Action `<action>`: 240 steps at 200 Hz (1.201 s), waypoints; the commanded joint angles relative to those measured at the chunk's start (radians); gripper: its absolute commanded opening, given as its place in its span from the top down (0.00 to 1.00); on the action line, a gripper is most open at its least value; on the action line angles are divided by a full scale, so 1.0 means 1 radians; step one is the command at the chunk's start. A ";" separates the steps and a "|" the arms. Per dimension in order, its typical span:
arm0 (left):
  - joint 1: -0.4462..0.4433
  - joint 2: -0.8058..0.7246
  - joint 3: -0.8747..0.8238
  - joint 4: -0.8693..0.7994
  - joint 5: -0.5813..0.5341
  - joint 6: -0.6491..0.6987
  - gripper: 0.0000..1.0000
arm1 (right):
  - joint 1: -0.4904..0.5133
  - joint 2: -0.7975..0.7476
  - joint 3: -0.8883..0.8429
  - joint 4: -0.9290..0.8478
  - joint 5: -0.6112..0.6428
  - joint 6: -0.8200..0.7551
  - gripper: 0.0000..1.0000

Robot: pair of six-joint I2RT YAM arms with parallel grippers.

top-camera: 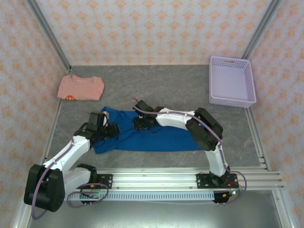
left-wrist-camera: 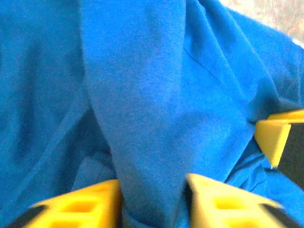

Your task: Fold the inside-out t-shirt

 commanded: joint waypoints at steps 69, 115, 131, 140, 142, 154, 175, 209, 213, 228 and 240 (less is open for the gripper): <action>0.040 0.163 0.264 -0.265 0.008 -0.094 0.91 | 0.081 -0.206 -0.209 0.323 -0.160 -0.292 0.49; 0.054 0.217 0.286 -0.260 0.040 -0.095 0.93 | 0.108 -0.081 -0.106 0.359 -0.215 -0.350 0.49; 0.054 0.221 0.288 -0.258 0.042 -0.094 0.94 | 0.108 -0.042 -0.075 0.346 -0.226 -0.374 0.49; 0.053 0.223 0.289 -0.260 0.040 -0.093 0.94 | 0.108 -0.025 -0.062 0.338 -0.228 -0.386 0.49; 0.053 0.224 0.290 -0.259 0.040 -0.092 0.94 | 0.107 -0.021 -0.058 0.337 -0.228 -0.389 0.49; 0.054 0.228 0.294 -0.261 0.039 -0.089 0.94 | 0.108 -0.002 -0.042 0.321 -0.233 -0.407 0.50; 0.055 0.234 0.295 -0.262 0.039 -0.087 0.94 | 0.108 0.024 -0.029 0.316 -0.241 -0.420 0.53; 0.055 0.243 0.304 -0.274 0.029 -0.076 0.94 | 0.109 0.041 -0.018 0.294 -0.239 -0.443 0.71; 0.056 0.243 0.306 -0.276 0.027 -0.074 0.94 | 0.108 0.038 -0.020 0.292 -0.238 -0.444 0.74; 0.056 0.246 0.317 -0.293 0.009 -0.071 0.94 | 0.107 0.010 -0.040 0.290 -0.232 -0.449 0.83; 0.056 0.247 0.327 -0.309 -0.008 -0.071 0.94 | 0.108 -0.028 -0.063 0.287 -0.225 -0.449 0.90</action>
